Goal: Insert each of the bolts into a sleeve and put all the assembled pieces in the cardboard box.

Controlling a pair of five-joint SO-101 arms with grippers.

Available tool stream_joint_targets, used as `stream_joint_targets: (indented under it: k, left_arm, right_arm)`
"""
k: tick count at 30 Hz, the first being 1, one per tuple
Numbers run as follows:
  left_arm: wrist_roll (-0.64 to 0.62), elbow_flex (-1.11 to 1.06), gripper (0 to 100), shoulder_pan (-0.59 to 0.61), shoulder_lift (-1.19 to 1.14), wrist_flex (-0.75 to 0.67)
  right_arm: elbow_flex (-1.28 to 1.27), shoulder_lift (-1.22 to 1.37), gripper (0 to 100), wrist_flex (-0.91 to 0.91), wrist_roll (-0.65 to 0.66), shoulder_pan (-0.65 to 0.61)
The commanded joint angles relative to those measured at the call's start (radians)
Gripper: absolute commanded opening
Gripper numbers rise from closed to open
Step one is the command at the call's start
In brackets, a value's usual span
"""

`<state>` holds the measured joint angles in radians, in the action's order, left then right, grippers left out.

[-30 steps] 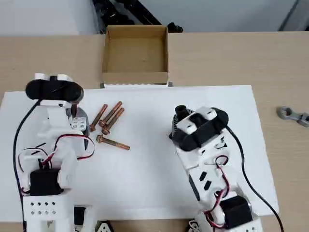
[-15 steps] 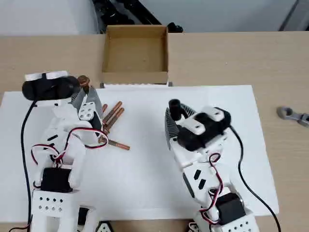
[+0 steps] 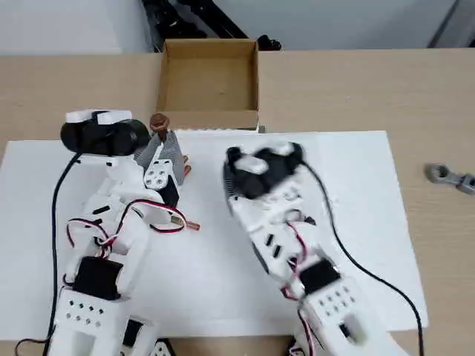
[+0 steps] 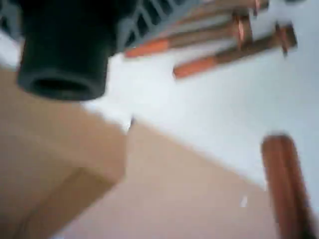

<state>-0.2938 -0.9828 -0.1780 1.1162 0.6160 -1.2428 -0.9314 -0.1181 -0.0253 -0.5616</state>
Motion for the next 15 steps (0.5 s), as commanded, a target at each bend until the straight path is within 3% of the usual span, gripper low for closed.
stream_joint_targets:
  k: [1, 10, 15]
  left_arm:
    - [0.038, 0.079, 0, 0.015, 0.029, -0.032]
    - [0.072, 0.101, 0, 0.031, 0.021, -0.029]
    - [0.071, 0.111, 0, 0.032, -0.012, -0.029]
  right_arm:
    - [0.169, 0.193, 0.0, 0.038, 0.02, -0.007]
    - [0.227, 0.154, 0.0, 0.035, 0.026, -0.007]
    - [0.233, 0.061, 0.0, -0.056, 0.052, -0.05]
